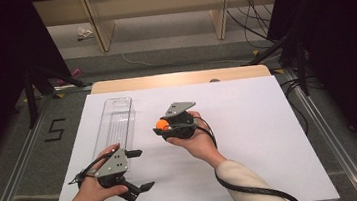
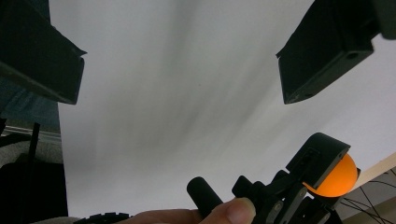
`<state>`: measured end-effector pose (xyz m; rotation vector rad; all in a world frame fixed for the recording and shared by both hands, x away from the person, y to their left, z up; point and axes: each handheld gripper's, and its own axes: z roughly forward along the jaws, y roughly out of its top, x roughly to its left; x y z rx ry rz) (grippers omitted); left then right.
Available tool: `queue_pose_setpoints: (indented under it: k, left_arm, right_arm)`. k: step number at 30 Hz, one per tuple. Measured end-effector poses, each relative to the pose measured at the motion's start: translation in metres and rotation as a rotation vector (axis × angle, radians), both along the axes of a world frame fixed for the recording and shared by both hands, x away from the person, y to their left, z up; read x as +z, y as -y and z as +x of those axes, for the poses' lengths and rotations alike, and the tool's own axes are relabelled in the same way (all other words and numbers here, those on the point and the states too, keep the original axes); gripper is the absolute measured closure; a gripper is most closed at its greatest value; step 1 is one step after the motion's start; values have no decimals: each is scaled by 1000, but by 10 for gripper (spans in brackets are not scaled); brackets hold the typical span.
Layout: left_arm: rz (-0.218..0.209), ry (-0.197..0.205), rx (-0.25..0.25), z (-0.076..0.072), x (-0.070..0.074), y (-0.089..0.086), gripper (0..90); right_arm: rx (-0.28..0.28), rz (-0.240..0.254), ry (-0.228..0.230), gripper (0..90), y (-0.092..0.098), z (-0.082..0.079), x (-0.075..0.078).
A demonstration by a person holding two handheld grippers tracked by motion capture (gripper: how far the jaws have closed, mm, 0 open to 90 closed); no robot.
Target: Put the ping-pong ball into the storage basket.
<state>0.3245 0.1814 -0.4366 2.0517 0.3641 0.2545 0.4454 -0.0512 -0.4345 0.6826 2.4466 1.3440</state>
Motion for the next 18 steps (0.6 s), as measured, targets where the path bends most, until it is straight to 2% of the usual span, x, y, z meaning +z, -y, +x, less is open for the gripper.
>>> queue_pose_setpoints:
  k: [18]
  left_arm:
    - [3, 0, -4, 0, 0, 0, 0]
  right_arm:
    - [-1, 12, 7, 516, -2, 2, 4]
